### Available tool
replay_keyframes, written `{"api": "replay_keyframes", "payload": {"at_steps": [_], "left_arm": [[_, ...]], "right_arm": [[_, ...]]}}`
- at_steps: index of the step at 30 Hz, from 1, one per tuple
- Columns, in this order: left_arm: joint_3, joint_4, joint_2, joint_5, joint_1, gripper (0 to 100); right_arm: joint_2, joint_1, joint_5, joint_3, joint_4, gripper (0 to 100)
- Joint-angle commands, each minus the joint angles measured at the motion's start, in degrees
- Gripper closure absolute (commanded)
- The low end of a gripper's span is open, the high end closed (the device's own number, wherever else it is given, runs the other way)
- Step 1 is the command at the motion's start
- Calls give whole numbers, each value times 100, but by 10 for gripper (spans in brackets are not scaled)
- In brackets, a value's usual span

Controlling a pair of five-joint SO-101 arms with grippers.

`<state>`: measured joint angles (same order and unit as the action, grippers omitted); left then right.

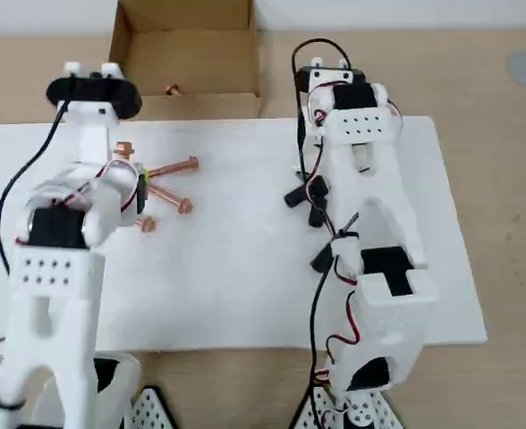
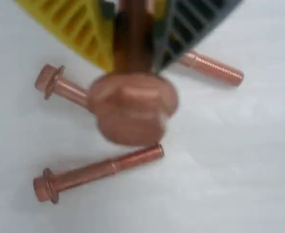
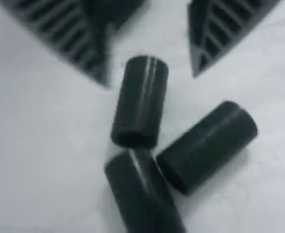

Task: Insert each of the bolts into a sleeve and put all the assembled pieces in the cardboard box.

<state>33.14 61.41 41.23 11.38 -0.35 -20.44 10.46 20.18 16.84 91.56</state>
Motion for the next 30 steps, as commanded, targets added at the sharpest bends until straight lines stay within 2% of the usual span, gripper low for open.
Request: {"api": "replay_keyframes", "payload": {"at_steps": [1,16,21,30], "left_arm": [[26,-105,470,-18,26,988],[387,-88,523,-18,18,988],[387,-88,523,-18,18,988],[396,-88,523,-18,18,988]], "right_arm": [[400,-66,-378,-154,-132,904],[409,-101,-536,-1024,-141,899],[400,-84,-545,-1138,-141,826],[400,-75,-818,-1666,-774,824]]}}
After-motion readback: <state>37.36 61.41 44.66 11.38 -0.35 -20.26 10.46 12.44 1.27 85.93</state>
